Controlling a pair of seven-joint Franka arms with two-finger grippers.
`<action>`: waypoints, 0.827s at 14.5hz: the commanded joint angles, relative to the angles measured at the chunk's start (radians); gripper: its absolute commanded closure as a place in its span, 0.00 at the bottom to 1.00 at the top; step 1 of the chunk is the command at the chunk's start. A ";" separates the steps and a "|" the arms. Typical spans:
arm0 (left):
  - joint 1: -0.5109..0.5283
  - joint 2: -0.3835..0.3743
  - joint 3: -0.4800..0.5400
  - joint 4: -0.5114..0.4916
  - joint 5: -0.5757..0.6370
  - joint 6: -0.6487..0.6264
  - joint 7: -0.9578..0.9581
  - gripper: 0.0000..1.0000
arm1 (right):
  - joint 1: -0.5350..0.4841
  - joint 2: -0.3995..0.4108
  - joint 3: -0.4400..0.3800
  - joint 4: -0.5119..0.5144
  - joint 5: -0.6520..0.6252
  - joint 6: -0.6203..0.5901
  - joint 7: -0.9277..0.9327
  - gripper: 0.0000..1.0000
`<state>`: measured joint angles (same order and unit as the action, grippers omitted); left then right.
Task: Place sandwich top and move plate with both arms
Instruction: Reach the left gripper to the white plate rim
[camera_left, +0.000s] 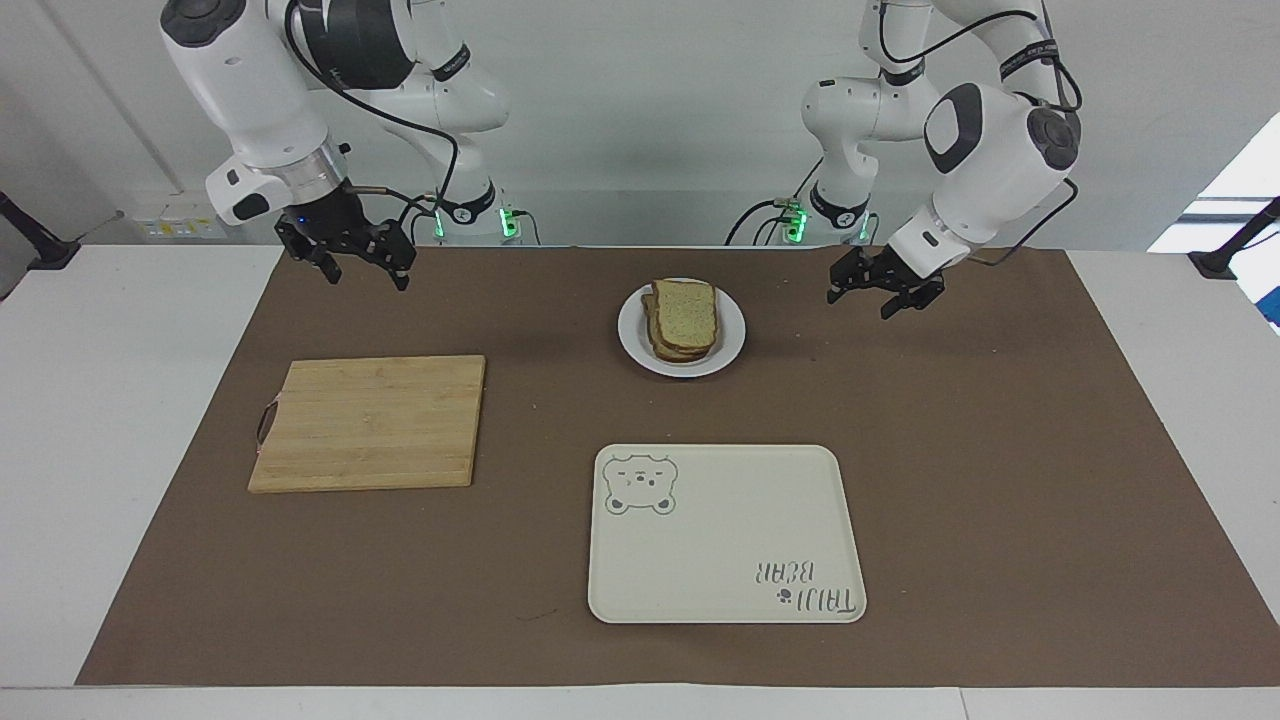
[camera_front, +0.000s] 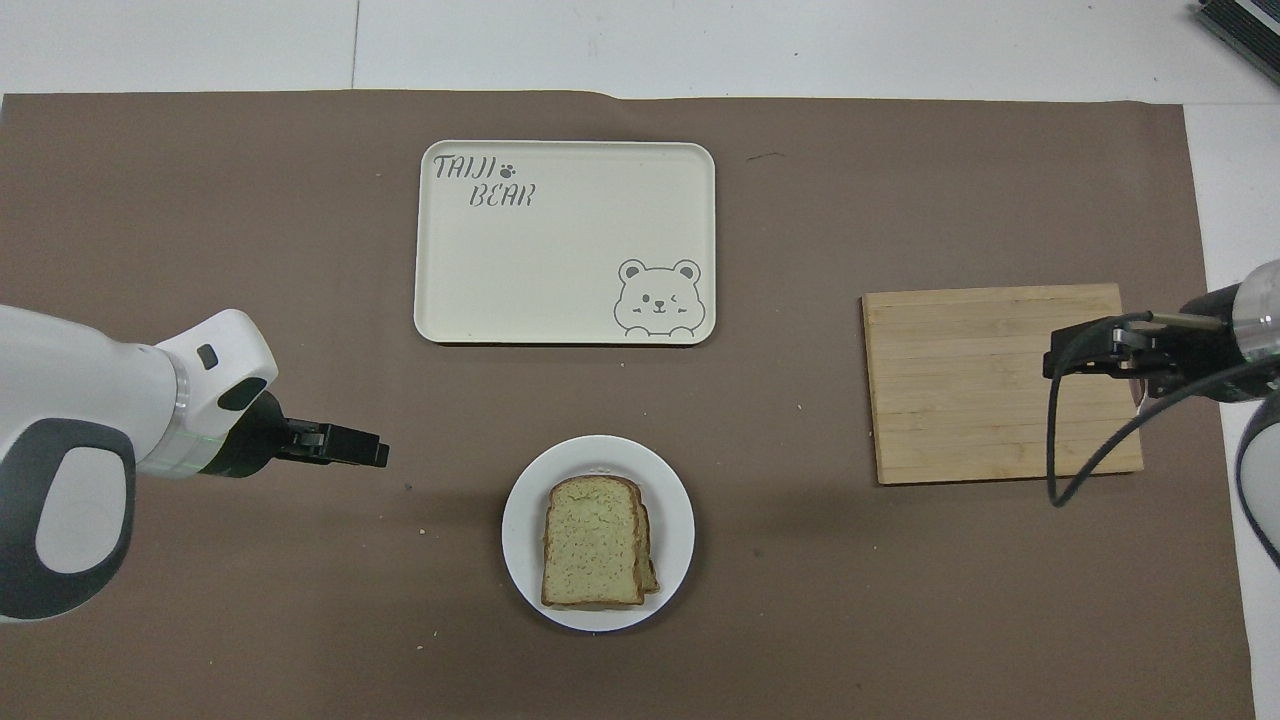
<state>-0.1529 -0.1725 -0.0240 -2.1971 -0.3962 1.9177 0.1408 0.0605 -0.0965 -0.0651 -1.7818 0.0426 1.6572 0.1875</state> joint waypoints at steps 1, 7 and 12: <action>-0.066 -0.029 0.015 -0.102 -0.111 0.104 0.023 0.00 | -0.018 -0.006 0.011 0.071 -0.061 -0.063 -0.014 0.00; -0.125 -0.015 0.015 -0.260 -0.355 0.283 0.097 0.00 | -0.018 -0.008 -0.015 0.186 -0.061 -0.155 -0.085 0.00; -0.160 0.011 0.015 -0.337 -0.545 0.348 0.319 0.00 | -0.014 -0.023 -0.041 0.225 -0.050 -0.218 -0.076 0.00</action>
<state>-0.2851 -0.1670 -0.0258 -2.4938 -0.8709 2.2280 0.3622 0.0555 -0.1116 -0.1014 -1.5626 -0.0222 1.4561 0.1275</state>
